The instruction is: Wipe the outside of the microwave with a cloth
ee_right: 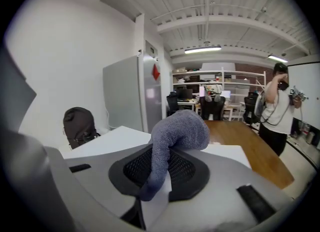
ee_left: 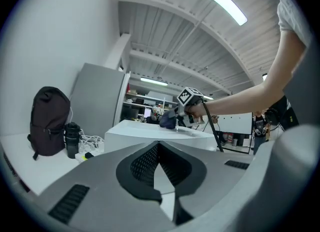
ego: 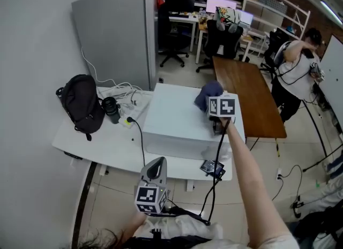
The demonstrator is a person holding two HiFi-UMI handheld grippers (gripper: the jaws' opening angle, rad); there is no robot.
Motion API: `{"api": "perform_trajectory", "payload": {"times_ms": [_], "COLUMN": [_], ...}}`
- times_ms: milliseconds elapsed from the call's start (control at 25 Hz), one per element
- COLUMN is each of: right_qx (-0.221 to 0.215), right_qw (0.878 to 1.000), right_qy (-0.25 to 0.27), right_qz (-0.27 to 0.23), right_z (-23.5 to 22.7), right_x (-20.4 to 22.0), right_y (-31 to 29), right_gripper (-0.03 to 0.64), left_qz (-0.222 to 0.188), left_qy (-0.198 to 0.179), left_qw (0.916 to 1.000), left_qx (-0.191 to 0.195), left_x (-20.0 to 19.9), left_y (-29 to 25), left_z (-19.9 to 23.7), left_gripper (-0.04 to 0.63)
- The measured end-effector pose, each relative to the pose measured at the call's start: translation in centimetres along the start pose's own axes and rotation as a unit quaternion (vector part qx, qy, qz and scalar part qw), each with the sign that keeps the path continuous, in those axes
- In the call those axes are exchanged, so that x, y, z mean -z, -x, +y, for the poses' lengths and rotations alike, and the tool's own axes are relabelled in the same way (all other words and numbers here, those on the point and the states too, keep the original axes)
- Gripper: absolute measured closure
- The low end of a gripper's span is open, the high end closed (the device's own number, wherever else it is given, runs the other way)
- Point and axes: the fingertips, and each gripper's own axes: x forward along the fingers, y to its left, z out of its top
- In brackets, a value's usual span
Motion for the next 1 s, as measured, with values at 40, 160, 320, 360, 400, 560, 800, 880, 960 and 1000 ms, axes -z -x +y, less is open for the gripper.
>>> {"api": "perform_trajectory", "payload": {"times_ms": [40, 160, 320, 360, 400, 560, 800, 880, 960, 1000], "right_qx": [0.020, 0.071, 0.084, 0.071, 0.053, -0.062, -0.191, -0.212, -0.215, -0.210], "right_qw": [1.000, 0.997, 0.994, 0.995, 0.996, 0.992, 0.978, 0.975, 0.976, 0.977], "right_qy": [-0.009, -0.037, -0.069, -0.071, -0.070, -0.050, -0.011, -0.007, 0.003, 0.011], "right_qz": [0.005, 0.018, 0.007, -0.006, -0.022, -0.096, -0.086, -0.066, -0.046, -0.035], "right_z": [-2.7, -9.4, -12.2, -11.2, -9.5, 2.1, 19.2, 22.8, 24.9, 25.4], "right_x": [0.7, 2.8, 3.9, 3.4, 2.5, -2.0, -3.1, -2.1, -1.0, -0.5], "right_y": [1.0, 4.1, 6.5, 6.8, 7.0, 7.4, 4.6, 3.3, 2.4, 2.1], "right_gripper": [0.532, 0.532, 0.532, 0.532, 0.532, 0.532, 0.532, 0.532, 0.532, 0.532], "left_qz": [0.000, 0.004, 0.012, 0.013, 0.014, 0.015, 0.012, 0.011, 0.010, 0.009], "left_qy": [-0.001, -0.001, 0.001, 0.001, 0.001, -0.001, -0.004, -0.003, -0.002, -0.001], "left_qw": [1.0000, 0.9996, 0.9991, 0.9991, 0.9990, 0.9989, 0.9997, 0.9999, 0.9999, 0.9999], "left_qx": [0.007, 0.027, 0.040, 0.041, 0.042, 0.044, 0.020, 0.007, -0.004, -0.008], "left_x": [0.0, 0.2, 0.8, 0.8, 0.9, 0.8, 0.5, 0.5, 0.4, 0.4], "left_y": [-0.2, -0.9, -1.4, -1.5, -1.6, -1.7, -0.7, -0.2, 0.2, 0.4], "left_z": [-0.5, -1.7, -2.3, -2.5, -2.6, -3.0, -1.2, -0.3, 0.3, 0.5], "left_gripper": [0.601, 0.601, 0.601, 0.601, 0.601, 0.601, 0.601, 0.601, 0.601, 0.601]}}
